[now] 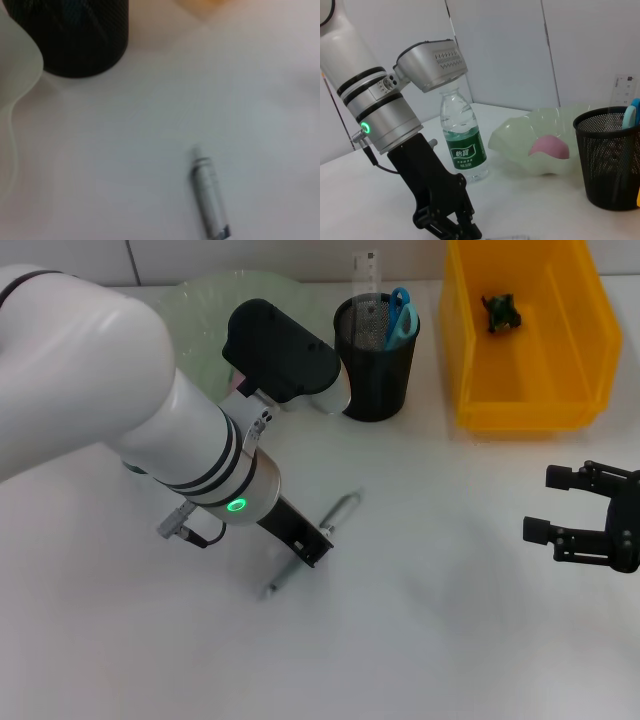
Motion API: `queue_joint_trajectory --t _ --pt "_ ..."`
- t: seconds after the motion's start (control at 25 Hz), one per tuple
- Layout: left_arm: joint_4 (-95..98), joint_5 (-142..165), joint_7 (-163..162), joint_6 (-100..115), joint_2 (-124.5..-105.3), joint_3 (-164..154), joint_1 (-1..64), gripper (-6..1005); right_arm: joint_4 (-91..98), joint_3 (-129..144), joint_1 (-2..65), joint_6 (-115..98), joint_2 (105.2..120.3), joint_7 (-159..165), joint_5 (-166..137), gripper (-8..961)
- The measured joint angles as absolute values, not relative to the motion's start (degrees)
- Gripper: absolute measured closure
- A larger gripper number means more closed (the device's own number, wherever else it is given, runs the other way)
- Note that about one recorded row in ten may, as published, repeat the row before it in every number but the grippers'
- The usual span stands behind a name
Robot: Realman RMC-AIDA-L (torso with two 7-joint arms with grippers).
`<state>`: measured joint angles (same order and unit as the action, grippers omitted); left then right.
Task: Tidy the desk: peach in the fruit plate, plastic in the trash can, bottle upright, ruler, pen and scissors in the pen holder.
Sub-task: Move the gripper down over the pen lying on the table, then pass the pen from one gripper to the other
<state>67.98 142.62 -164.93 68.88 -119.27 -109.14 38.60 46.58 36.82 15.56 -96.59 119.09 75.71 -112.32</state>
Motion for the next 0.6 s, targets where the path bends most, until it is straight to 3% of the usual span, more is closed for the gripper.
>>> queue_joint_trajectory --t 0.08,0.28,0.6 --pt "67.5 142.7 -164.9 69.0 -119.27 -109.4 38.9 685 46.6 36.8 15.6 -96.6 119.09 75.7 -112.3 117" --pt "66.5 142.6 -164.7 69.3 -119.27 -110.4 39.8 854 46.6 36.8 15.6 -96.6 119.09 75.7 -112.3 118" --pt "70.9 143.7 -164.7 70.7 -119.26 -110.1 39.4 867 46.6 36.2 15.6 -96.8 119.09 75.8 -112.2 118"
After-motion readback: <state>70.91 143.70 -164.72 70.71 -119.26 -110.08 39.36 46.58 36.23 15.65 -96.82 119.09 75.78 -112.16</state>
